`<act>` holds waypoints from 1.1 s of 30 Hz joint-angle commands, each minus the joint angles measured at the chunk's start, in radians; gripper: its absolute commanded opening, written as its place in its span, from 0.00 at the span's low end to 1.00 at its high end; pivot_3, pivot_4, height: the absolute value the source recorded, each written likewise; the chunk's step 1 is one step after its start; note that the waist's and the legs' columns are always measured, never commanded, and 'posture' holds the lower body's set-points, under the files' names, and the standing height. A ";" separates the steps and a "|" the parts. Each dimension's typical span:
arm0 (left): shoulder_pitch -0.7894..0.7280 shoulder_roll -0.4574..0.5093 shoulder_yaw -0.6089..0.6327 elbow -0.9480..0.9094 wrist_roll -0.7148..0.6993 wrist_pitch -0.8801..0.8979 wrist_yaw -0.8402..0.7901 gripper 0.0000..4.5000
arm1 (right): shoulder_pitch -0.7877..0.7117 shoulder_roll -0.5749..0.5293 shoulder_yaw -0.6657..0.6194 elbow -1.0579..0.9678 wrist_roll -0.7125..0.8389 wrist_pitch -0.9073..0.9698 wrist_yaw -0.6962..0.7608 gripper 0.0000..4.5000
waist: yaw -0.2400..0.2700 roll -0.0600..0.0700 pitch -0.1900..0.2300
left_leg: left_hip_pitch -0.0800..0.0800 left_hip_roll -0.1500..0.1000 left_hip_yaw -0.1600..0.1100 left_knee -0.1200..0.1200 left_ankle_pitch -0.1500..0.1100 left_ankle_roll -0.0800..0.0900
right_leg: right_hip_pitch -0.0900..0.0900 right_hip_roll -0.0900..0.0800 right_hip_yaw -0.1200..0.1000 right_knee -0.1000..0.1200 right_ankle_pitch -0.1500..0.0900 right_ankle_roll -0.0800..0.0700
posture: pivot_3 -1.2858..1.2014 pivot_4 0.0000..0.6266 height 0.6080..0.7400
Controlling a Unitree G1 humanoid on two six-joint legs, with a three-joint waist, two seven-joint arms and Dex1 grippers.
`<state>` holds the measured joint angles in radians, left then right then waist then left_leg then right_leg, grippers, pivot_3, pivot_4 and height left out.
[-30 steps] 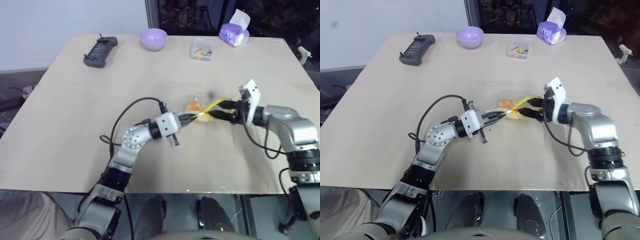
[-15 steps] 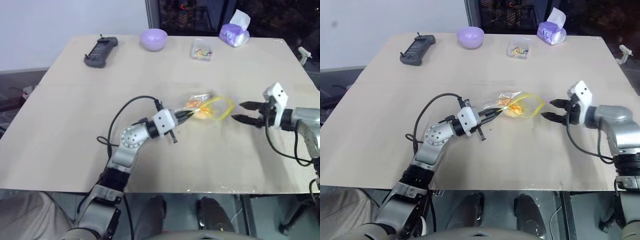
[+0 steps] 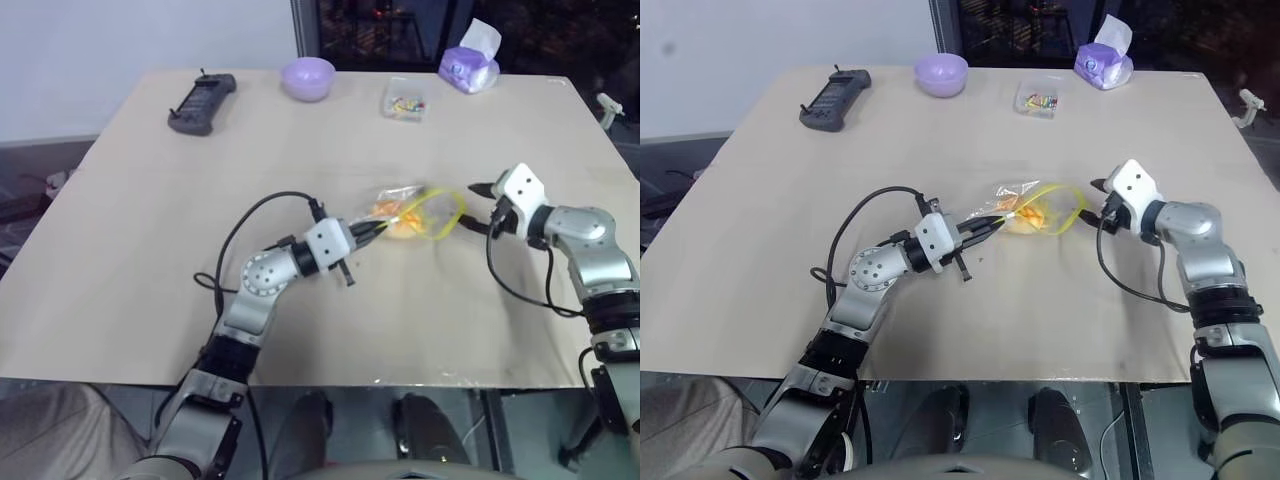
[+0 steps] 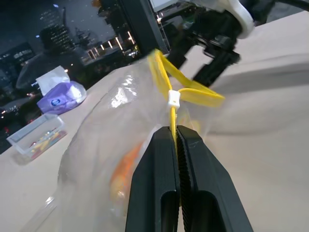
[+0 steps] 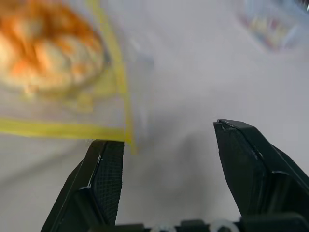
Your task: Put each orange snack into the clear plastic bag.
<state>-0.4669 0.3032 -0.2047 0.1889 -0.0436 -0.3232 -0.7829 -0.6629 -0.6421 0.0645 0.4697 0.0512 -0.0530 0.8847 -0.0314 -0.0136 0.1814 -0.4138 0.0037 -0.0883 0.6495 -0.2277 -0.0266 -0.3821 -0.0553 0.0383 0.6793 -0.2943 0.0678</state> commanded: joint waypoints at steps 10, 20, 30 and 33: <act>0.000 0.004 0.000 -0.016 0.001 -0.016 0.009 0.00 | 0.027 -0.016 -0.017 -0.041 0.008 -0.054 0.054 0.01 | -0.005 0.000 0.000 | 0.000 0.000 0.000 0.000 -0.001 0.001 | 0.000 0.000 0.000 0.001 0.000 0.000 | 0.52 0.24 0.97; -0.202 -0.003 0.056 0.136 0.120 -0.048 0.202 0.00 | -0.119 -0.029 -0.086 0.034 -0.011 -0.045 -0.100 0.01 | -0.005 0.000 0.000 | 0.000 0.000 0.000 0.001 -0.001 0.001 | -0.001 0.000 0.000 0.003 0.000 0.000 | 0.52 0.24 0.97; -0.323 0.000 0.042 0.230 0.150 -0.118 0.248 0.00 | -0.145 -0.086 -0.095 -0.067 0.025 0.002 -0.022 0.01 | -0.007 0.000 0.000 | -0.002 0.000 0.002 -0.002 0.001 -0.001 | -0.003 -0.001 0.001 -0.002 0.000 0.000 | 0.52 0.24 0.97; -0.266 0.010 0.020 0.202 0.141 -0.116 0.213 0.00 | -0.072 -0.097 -0.087 -0.125 0.028 0.034 0.000 0.07 | -0.007 0.000 0.000 | -0.002 0.000 0.002 -0.003 0.001 -0.001 | -0.003 -0.001 0.002 -0.002 0.000 0.000 | 0.52 0.24 0.97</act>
<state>-0.7408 0.3045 -0.1759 0.4279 0.0981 -0.4168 -0.5551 -0.7424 -0.7209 -0.0138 0.3959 0.0676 -0.0305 0.8727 -0.0380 -0.0132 0.1816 -0.4161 0.0034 -0.0864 0.6469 -0.2271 -0.0275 -0.3855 -0.0560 0.0398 0.6779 -0.2942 0.0682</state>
